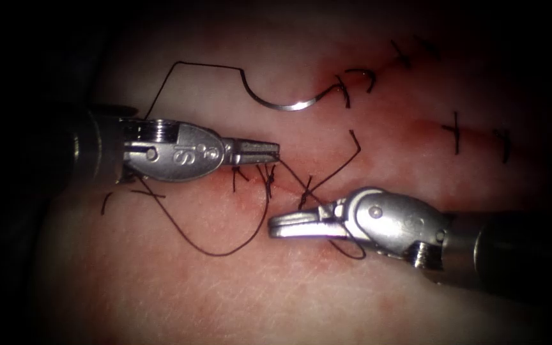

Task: Wound Closure
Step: Loop the suture once counter-clockwise around the right gripper.

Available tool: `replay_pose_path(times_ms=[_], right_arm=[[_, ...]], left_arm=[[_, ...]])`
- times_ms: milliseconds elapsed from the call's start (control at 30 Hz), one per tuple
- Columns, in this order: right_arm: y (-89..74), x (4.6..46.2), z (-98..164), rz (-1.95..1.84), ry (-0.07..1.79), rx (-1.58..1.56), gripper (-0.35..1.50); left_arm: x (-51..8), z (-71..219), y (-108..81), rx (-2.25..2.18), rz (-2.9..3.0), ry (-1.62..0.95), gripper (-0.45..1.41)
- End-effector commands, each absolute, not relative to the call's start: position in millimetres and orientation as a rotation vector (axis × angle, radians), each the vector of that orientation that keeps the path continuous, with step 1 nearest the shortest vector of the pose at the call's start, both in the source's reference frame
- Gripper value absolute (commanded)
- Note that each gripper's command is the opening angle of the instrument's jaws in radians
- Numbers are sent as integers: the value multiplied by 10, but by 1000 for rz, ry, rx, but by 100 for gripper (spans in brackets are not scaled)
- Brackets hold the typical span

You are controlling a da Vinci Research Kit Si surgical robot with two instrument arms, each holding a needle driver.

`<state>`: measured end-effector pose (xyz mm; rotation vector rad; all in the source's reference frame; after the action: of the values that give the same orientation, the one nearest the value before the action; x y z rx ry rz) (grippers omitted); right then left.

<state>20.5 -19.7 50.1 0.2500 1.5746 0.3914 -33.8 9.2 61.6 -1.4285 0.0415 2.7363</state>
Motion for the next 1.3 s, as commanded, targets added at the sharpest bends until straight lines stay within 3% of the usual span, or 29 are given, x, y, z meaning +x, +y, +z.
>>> replay_pose_path(times_ms=[33,267,700,1300], right_arm=[[-207,219,499,438,1603,265,-35],[-208,232,478,695,1622,149,-35],[-218,202,473,1312,1337,-317,-35],[-230,152,527,1642,1225,-273,-33]], left_arm=[[-343,626,91,-1423,2730,36,-45],[-350,636,72,-1390,2711,45,-45],[-356,623,46,-1362,2710,76,-45],[-389,602,47,-1373,2724,116,-45]])
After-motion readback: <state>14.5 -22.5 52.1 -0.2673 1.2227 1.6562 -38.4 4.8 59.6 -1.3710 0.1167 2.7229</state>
